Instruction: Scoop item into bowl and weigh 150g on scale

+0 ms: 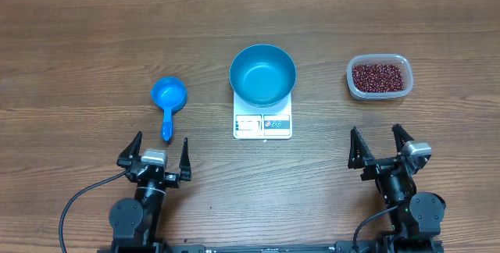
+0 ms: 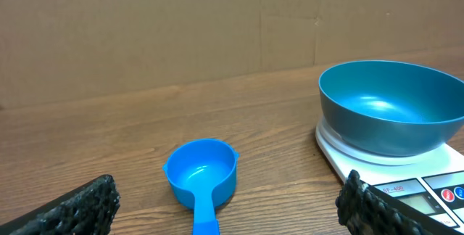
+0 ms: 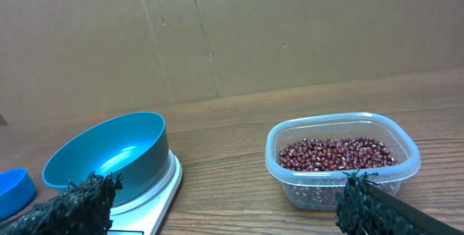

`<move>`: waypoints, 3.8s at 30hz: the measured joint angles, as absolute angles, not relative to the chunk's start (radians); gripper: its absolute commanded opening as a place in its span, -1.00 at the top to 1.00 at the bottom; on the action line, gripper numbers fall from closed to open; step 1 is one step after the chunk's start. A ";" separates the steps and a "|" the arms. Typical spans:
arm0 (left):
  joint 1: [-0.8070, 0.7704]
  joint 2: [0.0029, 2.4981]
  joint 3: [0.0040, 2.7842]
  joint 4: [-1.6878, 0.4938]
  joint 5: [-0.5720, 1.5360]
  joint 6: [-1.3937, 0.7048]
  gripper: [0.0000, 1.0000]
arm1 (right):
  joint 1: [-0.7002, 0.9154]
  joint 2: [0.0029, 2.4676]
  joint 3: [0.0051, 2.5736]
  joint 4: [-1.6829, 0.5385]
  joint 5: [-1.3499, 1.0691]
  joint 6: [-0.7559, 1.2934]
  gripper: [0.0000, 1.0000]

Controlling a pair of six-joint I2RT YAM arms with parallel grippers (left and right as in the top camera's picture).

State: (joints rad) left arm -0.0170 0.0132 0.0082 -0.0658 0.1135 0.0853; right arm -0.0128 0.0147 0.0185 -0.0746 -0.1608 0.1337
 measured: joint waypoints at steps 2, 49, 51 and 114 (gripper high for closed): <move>-0.017 0.013 0.008 -0.066 0.113 0.086 -0.99 | -0.012 0.015 0.019 -0.075 -0.161 0.134 -1.00; -0.017 0.013 0.008 -0.066 0.113 0.089 -0.99 | -0.012 0.015 0.019 -0.075 -0.161 0.134 -1.00; -0.017 0.013 0.008 -0.066 0.113 0.100 -0.99 | -0.013 0.015 0.019 -0.075 -0.161 0.134 -1.00; 0.072 1.633 1.629 -1.352 0.049 0.135 -0.99 | -0.013 0.014 0.019 -0.073 -0.161 0.134 -1.00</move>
State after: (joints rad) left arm 0.0715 1.6325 1.6291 -1.3518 0.0490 0.1349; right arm -0.0132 0.0139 0.0185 -0.0731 -0.1608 0.1341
